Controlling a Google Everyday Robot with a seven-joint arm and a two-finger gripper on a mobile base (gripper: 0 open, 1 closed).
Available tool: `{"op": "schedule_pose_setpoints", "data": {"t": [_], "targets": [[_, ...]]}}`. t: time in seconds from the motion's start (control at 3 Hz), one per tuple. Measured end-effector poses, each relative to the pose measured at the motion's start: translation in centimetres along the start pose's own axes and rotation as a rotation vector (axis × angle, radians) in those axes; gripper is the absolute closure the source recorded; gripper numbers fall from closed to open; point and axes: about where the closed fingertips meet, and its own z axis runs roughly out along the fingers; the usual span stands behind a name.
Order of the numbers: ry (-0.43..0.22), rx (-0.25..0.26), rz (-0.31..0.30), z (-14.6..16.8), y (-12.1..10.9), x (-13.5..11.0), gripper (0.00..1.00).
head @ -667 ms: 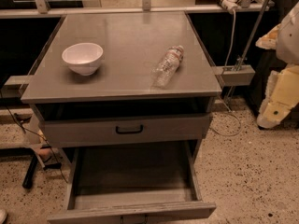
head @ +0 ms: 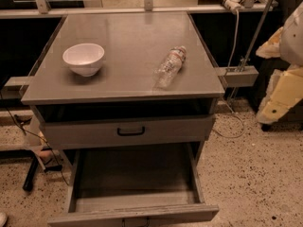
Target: Close middle drawer
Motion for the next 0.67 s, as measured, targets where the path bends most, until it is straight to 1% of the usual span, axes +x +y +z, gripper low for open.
{"op": "schedule_pose_setpoints", "data": {"t": [0.67], "targets": [[0.0, 0.0, 0.0, 0.0, 0.0, 0.0, 0.64]]}}
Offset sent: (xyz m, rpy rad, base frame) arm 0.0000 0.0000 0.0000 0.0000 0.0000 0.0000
